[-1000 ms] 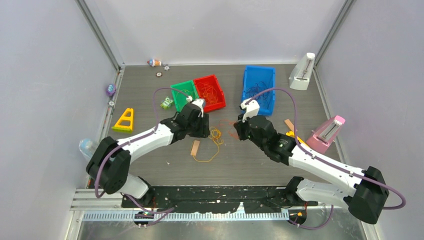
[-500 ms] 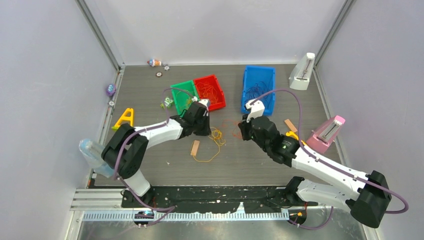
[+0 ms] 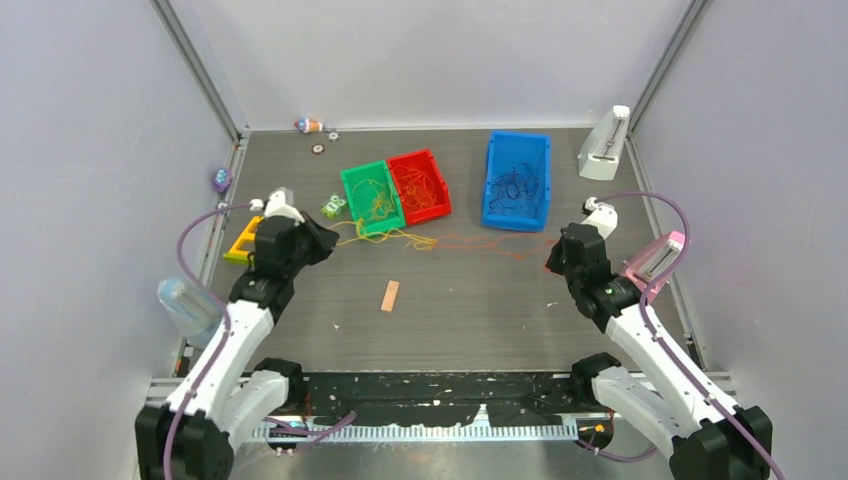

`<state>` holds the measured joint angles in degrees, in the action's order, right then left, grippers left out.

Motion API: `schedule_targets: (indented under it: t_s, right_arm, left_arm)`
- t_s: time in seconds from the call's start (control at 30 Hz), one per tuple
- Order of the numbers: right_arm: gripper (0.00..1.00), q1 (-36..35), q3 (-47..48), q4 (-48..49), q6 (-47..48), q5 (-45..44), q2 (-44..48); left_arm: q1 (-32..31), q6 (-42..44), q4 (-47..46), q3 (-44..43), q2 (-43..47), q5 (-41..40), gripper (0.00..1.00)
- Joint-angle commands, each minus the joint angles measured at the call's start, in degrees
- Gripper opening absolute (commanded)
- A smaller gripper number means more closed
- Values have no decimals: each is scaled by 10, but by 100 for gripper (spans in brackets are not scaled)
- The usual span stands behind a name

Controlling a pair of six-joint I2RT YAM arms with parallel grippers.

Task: Untangle the cables

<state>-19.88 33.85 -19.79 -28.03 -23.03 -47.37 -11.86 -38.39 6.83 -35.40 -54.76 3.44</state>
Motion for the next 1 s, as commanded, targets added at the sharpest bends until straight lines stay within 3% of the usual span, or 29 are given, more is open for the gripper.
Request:
schedule_targets:
  t_s: [0.0,0.13,0.4,0.63,0.8,0.97]
  right_arm:
    - [5,12,-3,-2,-30,0,5]
    - [5,17,-1,-20,-44,-31,8]
    - [5,39,1,-80,-94,-139,44]
    - [5,44,-6,-71,-74,-130,67]
    - [5,44,-15,-61,-57,-112,67]
    - [5,44,-22,-48,-57,-97,53]
  left_arm:
    - [37,-6,71,5,89,-72,0]
    - [69,-18,152,-23,138,-159,0]
    - [155,-80,219,-44,202,-245,0]
    - [160,-95,170,-36,185,-188,0]
    - [159,-22,131,-58,171,-98,0]
    - [159,-5,158,-83,187,-159,0]
